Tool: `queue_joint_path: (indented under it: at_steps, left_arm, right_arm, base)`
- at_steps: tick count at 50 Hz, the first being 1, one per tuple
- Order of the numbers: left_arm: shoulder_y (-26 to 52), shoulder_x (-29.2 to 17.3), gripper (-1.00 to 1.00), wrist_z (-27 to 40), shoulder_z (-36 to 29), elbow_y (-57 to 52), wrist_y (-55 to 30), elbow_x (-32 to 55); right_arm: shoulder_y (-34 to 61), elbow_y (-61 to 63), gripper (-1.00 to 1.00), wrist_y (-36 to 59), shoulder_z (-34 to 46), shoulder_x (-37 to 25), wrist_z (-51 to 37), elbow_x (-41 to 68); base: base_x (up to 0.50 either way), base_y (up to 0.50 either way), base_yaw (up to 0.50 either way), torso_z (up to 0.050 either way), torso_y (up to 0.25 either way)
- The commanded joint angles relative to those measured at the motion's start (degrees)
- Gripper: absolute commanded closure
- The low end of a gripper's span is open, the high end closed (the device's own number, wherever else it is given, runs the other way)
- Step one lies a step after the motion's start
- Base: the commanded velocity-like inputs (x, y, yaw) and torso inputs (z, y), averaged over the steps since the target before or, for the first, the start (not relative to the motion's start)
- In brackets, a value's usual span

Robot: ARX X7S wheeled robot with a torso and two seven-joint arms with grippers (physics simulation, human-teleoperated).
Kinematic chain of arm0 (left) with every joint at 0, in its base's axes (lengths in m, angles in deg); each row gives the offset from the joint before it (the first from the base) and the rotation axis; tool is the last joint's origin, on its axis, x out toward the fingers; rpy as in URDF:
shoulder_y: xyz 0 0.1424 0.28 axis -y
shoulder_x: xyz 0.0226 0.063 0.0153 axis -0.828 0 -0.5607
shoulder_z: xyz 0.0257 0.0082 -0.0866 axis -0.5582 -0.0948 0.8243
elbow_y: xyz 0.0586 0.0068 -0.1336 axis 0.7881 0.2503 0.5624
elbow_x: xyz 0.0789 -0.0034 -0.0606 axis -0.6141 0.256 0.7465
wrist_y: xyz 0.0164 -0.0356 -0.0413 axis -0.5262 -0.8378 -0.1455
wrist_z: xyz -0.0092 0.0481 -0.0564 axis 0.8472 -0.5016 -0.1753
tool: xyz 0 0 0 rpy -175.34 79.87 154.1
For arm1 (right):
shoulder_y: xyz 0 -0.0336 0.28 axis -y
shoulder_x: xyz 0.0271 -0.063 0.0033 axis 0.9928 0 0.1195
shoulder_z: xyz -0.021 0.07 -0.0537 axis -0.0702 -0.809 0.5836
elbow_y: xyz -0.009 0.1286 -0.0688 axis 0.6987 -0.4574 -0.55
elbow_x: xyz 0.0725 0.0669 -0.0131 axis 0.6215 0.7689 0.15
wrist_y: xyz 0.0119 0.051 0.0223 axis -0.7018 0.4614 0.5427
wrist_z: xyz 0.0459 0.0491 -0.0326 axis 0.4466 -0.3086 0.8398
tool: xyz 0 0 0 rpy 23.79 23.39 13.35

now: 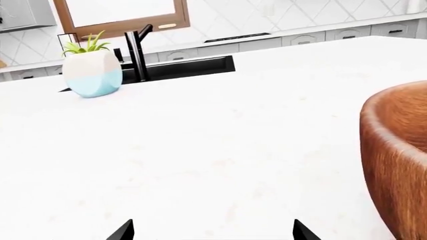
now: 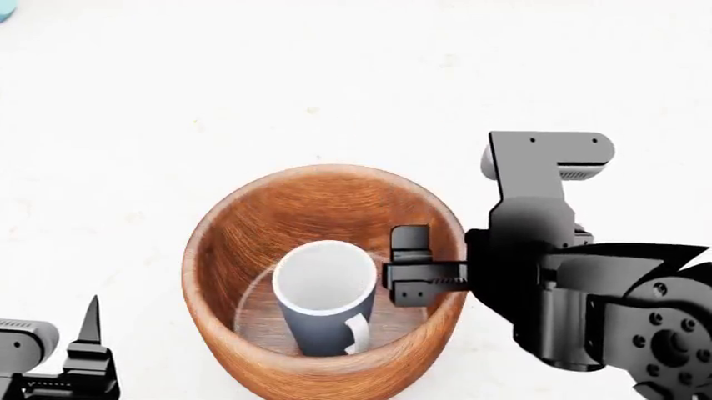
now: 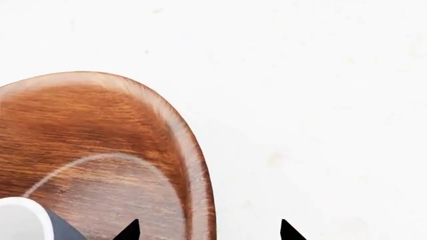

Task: Place the cup inside the bowl on the dining table and move the bowl to any counter.

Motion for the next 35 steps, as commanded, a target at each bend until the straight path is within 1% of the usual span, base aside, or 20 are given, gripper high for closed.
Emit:
queue_joint_path:
  at_steps: [1, 2, 3, 7, 14, 19, 24, 31, 35]
  left_arm:
    - [-0.23, 0.36, -1.0, -0.07, 0.63, 1.02, 2.66, 0.09]
    - [-0.41, 0.25, -1.0, -0.15, 0.77, 0.9, 2.71, 0.2]
    - [-0.39, 0.21, -1.0, -0.14, 0.78, 0.91, 2.72, 0.22]
    - [-0.5, 0.14, -1.0, -0.07, 0.84, 0.9, 2.76, 0.33]
    - [-0.65, -0.02, -1.0, -0.13, 1.0, 1.18, 3.15, 0.55]
    - [-0.5, 0.02, -1.0, 0.03, 0.82, 1.38, 3.23, 0.52]
    - [-0.54, -0.04, -1.0, 0.13, 0.78, 1.34, 3.26, 0.61]
    - [-0.72, -0.37, -1.0, 0.47, 1.25, 0.02, 2.59, 1.02]
    - [-0.85, -0.58, -1.0, 0.98, 1.55, -1.82, 1.54, 1.32]
  right_arm:
    - [1.51, -1.93, -1.0, 2.89, 0.09, 0.41, -1.69, 1.66]
    - [1.53, -2.35, 1.0, 2.92, -0.37, 0.5, -2.54, 2.15]
    - [1.42, -3.21, 1.0, 3.19, -1.42, 0.8, -3.99, 3.66]
    - [2.2, -3.67, 1.0, 5.12, -1.13, 0.82, -4.66, 5.13]
    - [2.38, -4.9, 1.0, 4.59, -2.95, 1.74, -6.13, 7.71]
    - [3.48, -5.56, 1.0, 3.49, -2.95, 1.9, -5.45, 6.79]
    - [5.75, -5.16, 1.0, 4.52, -3.17, 1.83, -6.35, 7.8]
    - [9.46, -4.36, 1.0, 5.9, -3.28, 0.52, -5.25, 8.39]
    - [9.59, -3.81, 1.0, 5.11, -3.48, -0.91, -3.84, 7.5]
  base:
    - [0.0, 0.0, 0.0, 0.0, 0.0]
    - [0.0, 0.0, 0.0, 0.0, 0.0]
    - [0.0, 0.0, 0.0, 0.0, 0.0]
    - [0.0, 0.0, 0.0, 0.0, 0.0]
    - [0.0, 0.0, 0.0, 0.0, 0.0]
    - [0.0, 0.0, 0.0, 0.0, 0.0]
    - [0.0, 0.0, 0.0, 0.0, 0.002]
    - [0.0, 0.0, 0.0, 0.0, 0.0]
    - [0.0, 0.0, 0.0, 0.0, 0.0]
